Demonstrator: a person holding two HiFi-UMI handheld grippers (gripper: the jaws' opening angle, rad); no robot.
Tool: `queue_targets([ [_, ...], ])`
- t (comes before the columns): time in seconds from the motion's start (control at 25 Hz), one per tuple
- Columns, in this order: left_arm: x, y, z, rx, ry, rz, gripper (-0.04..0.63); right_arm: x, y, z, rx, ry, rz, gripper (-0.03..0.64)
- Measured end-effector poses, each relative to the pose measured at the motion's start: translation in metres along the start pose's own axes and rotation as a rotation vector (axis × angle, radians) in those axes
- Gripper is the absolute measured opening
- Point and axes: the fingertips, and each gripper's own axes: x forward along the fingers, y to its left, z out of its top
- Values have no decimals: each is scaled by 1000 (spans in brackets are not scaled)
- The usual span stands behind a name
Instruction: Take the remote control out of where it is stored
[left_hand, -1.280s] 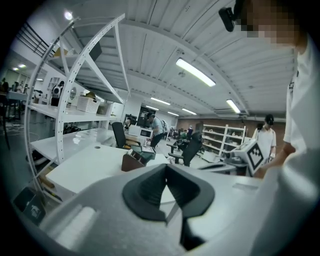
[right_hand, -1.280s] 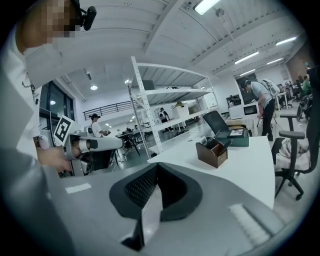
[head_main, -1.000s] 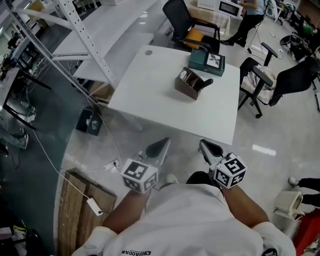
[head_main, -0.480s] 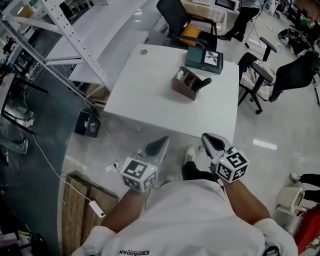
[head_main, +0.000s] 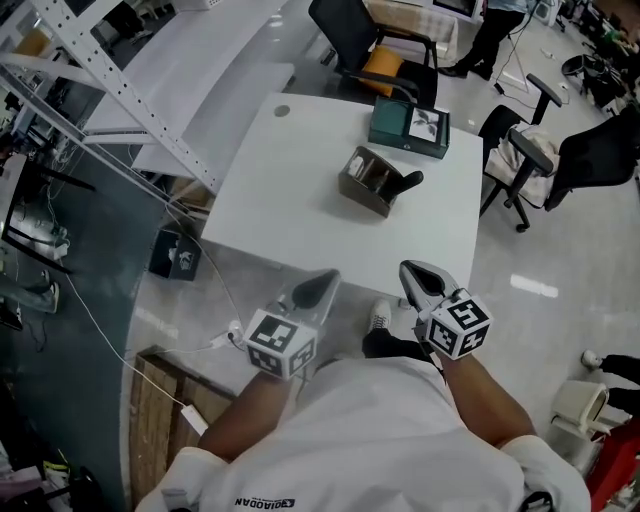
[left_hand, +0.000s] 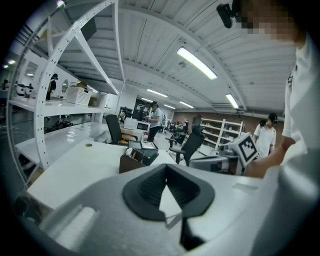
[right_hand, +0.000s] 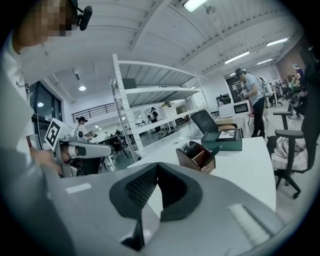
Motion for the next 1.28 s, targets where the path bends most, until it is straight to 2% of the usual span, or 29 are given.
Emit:
queue_targets([
  [0.4, 60, 25, 26, 31, 15, 38, 3, 28, -65, 16, 39, 6, -10, 6],
  [0.6, 83, 39, 43, -64, -4, 56, 3, 34, -90, 27, 47, 4, 3, 6],
  [0.96, 122, 55, 40, -73, 31, 104, 3, 53, -142, 31, 77, 10, -18, 6],
  [1.04, 127, 59, 36, -64, 48, 112, 3, 62, -150, 32, 87, 13, -28, 6],
  [1.28, 137, 70, 36, 34, 96, 96, 3, 85, -173, 25, 132, 41, -89, 6],
])
